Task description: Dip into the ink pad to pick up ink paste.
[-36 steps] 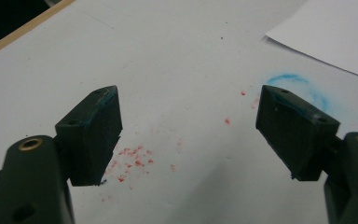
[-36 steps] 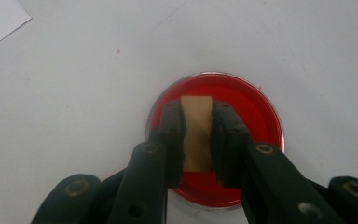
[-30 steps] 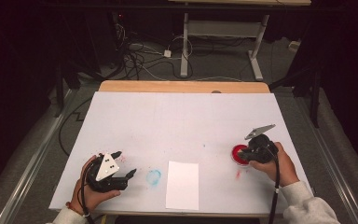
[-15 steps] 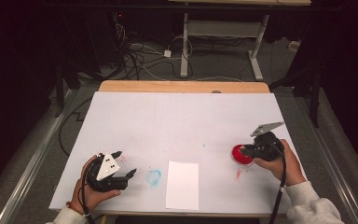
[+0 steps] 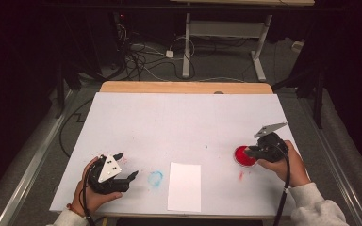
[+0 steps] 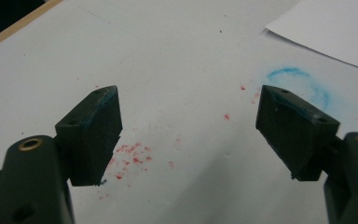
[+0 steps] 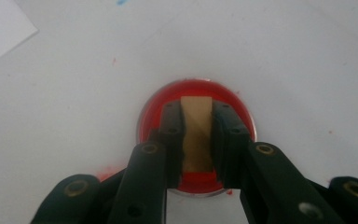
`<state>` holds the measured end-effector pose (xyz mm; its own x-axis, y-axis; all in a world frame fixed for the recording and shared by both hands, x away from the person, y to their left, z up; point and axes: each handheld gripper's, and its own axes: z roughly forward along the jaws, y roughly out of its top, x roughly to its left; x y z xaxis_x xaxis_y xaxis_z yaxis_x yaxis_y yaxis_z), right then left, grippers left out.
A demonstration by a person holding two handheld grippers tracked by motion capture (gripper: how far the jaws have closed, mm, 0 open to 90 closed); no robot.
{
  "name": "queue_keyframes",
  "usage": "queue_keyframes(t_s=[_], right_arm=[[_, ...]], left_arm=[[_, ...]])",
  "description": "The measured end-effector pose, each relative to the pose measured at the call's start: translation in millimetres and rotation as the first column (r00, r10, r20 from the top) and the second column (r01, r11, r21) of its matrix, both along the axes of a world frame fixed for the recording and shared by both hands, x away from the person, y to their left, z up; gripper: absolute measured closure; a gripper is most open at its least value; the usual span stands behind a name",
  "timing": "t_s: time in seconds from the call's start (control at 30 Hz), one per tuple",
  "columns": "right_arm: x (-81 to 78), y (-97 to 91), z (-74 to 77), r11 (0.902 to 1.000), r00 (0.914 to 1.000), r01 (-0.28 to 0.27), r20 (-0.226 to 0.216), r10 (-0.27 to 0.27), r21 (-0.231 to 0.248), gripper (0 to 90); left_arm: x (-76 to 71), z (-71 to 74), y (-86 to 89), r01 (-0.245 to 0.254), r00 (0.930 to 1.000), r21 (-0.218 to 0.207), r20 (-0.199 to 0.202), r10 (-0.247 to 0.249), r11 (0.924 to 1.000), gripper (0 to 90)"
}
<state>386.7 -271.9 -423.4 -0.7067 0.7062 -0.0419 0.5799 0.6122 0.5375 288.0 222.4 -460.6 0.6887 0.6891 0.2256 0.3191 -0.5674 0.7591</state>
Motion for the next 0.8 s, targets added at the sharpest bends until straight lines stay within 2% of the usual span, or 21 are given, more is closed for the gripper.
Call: queue_keyframes(t_s=[0.13, 0.23, 0.37, 0.8], right_arm=[[3.2, 2.2, -8.3, 0.9997, 0.9996, -0.003, -0.028, 0.002, -0.024, 75.7], [3.4, 4.7, -10.1, 0.9994, 0.9995, -0.002, -0.033, 0.001, -0.036, 75.7], [3.5, 4.3, -11.7, 0.9996, 0.9993, 0.005, -0.037, -0.006, -0.029, 75.8], [1.2, 7.3, -13.2, 0.9984, 0.9999, 0.000, -0.013, -0.001, -0.056, 75.9]], left_arm=[[0.2, -0.4, -0.5, 0.002, 1.0000, 0.004, -0.002, -0.002, 1.0000, 22.0], [-0.3, -0.1, -0.6, 0.003, 1.0000, 0.004, -0.001, -0.003, 1.0000, 22.0], [-0.5, 0.0, -0.7, 0.001, 1.0000, 0.006, -0.001, -0.001, 1.0000, 22.0], [-0.8, 0.2, 0.6, 0.001, 1.0000, 0.002, -0.001, -0.001, 1.0000, 22.0]])
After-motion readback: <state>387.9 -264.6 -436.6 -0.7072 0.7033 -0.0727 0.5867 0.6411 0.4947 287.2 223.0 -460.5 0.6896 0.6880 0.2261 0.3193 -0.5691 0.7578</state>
